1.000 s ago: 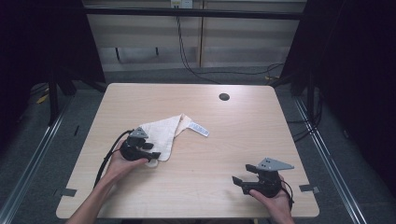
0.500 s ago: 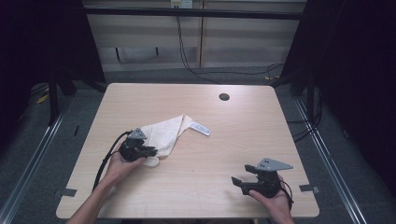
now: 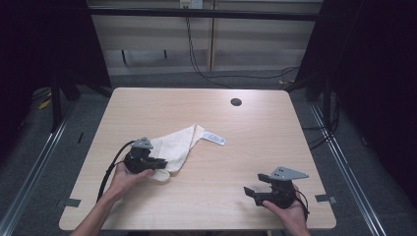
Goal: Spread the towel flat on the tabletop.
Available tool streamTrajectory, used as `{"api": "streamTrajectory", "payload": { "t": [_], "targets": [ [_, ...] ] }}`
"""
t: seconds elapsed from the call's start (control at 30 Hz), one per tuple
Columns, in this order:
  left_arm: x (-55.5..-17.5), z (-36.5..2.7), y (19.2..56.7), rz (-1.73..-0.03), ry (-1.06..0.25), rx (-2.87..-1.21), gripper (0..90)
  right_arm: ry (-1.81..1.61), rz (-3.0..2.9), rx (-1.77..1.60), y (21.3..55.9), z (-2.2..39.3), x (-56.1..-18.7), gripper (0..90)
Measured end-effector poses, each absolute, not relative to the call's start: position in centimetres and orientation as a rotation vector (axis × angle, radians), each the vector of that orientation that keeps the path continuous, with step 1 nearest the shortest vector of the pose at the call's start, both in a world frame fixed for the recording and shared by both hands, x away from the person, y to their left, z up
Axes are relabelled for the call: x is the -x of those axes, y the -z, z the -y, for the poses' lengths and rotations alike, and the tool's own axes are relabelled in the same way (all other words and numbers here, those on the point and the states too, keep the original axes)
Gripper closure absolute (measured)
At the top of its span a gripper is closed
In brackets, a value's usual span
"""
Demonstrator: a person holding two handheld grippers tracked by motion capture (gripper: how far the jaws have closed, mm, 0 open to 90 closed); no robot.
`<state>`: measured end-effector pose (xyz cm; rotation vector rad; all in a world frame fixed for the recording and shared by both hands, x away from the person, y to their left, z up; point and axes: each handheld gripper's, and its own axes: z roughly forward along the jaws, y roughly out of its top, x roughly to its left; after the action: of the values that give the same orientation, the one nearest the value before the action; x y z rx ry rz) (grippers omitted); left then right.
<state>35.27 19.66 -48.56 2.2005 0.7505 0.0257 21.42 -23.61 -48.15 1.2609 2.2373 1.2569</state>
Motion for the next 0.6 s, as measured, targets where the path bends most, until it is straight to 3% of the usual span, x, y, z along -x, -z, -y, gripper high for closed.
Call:
{"api": "streamTrajectory", "payload": {
  "t": [0.6],
  "targets": [
    [-32.1, -19.8, 46.3, -0.667, 0.002, -2.169, 83.9, -1.252, -2.223, -1.278, 48.2, 23.7, -21.5, 23.8]
  ]
}}
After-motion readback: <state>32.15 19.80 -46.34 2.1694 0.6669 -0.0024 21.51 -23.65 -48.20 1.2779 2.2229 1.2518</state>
